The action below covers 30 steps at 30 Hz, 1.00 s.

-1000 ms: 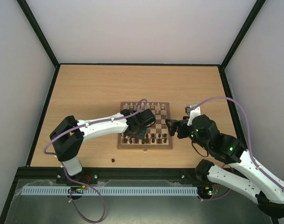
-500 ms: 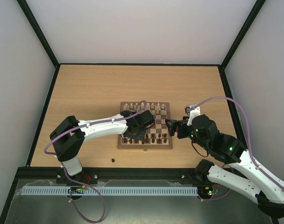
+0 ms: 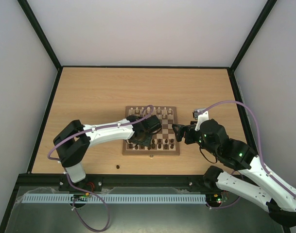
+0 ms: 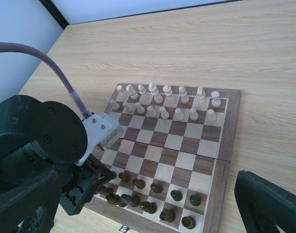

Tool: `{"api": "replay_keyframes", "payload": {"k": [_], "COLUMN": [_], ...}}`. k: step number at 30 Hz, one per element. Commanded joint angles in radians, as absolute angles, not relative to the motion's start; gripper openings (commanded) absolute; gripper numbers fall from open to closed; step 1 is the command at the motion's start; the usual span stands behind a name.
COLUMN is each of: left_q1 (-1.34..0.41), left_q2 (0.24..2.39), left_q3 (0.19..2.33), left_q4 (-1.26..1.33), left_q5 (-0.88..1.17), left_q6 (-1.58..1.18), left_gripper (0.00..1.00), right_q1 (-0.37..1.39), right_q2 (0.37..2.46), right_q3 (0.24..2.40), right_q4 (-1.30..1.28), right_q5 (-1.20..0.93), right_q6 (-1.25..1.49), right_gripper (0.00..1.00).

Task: Set up the chess pieces on the board
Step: Place the chess piece on the chessboard.

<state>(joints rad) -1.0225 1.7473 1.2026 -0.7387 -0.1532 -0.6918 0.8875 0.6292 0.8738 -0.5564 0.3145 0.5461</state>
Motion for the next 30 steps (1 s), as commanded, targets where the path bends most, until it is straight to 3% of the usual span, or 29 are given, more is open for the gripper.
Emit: {"api": "replay_keyframes", "payload": {"k": [1, 9, 16, 20, 30], "left_q1": [-1.023, -1.022, -1.020, -1.019, -1.021], "left_q2": [1.761, 1.764, 1.761, 1.744, 1.540], "left_q3": [1.204, 1.206, 1.216, 1.239, 1.334], "left_q4": [-0.742, -0.744, -0.751, -0.772, -0.890], "left_q5": [-0.156, -0.162, -0.184, -0.195, -0.248], "left_q6": [-0.696, -0.697, -0.701, -0.704, -0.737], "left_gripper": [0.15, 0.16, 0.29, 0.31, 0.35], "right_q1": [0.889, 0.889, 0.889, 0.889, 0.889], "right_q2": [0.629, 0.630, 0.633, 0.636, 0.643], "right_q3": [0.866, 0.865, 0.865, 0.864, 0.866], "right_q4": [-0.555, -0.554, -0.552, -0.551, -0.551], "right_q5": [0.313, 0.312, 0.311, 0.310, 0.309], "right_q6": [0.541, 0.541, 0.540, 0.539, 0.535], "right_gripper": [0.99, 0.99, 0.99, 0.99, 0.99]}}
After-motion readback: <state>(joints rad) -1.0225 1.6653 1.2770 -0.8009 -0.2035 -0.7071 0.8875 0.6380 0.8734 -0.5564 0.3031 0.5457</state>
